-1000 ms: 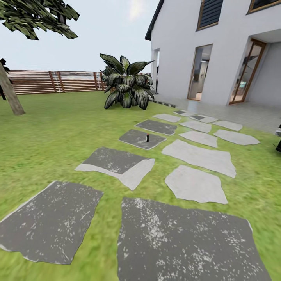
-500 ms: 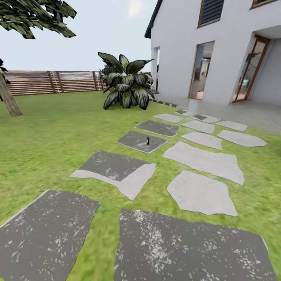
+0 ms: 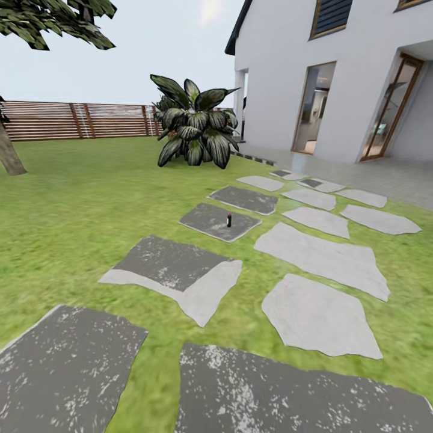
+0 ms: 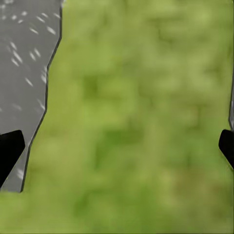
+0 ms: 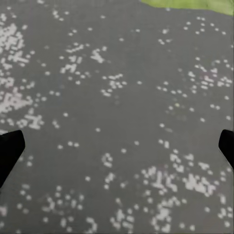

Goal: In the garden, pick up the pesticide atomizer on the floor and spray pesticide onto both trees until each tree trunk is fully covered.

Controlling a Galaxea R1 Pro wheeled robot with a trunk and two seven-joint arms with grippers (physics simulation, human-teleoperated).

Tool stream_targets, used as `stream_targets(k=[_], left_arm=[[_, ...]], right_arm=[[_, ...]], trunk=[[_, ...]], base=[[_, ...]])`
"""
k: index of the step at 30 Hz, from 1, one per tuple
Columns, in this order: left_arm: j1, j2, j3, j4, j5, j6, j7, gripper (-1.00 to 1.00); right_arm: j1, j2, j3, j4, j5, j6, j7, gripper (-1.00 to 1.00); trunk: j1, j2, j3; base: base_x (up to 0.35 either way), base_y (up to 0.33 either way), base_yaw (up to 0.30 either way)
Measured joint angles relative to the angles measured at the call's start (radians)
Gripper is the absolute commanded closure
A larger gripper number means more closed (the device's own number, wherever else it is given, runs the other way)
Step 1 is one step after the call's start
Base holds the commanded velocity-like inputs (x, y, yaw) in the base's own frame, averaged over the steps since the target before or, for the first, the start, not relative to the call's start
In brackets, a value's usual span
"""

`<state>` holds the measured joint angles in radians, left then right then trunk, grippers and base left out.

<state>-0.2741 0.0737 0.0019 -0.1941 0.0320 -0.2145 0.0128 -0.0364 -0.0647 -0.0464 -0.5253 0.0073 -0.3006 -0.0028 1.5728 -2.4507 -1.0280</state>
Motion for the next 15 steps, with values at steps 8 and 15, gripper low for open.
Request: stream_targets(k=[8, 15], left_arm=[[0.000, 0.000, 0.000, 0.000, 0.000, 0.000, 0.000, -1.00], [0.000, 0.000, 0.000, 0.000, 0.000, 0.000, 0.000, -1.00]], right_arm=[[0.000, 0.000, -0.001, 0.000, 0.000, 0.000, 0.000, -1.00], [0.000, 0.000, -0.001, 0.001, 0.001, 0.000, 0.000, -1.00]], trunk=[[0.000, 0.000, 0.000], [0.000, 0.000, 0.000]], base=[[0.339, 0.000, 0.000], [0.339, 0.000, 0.000]])
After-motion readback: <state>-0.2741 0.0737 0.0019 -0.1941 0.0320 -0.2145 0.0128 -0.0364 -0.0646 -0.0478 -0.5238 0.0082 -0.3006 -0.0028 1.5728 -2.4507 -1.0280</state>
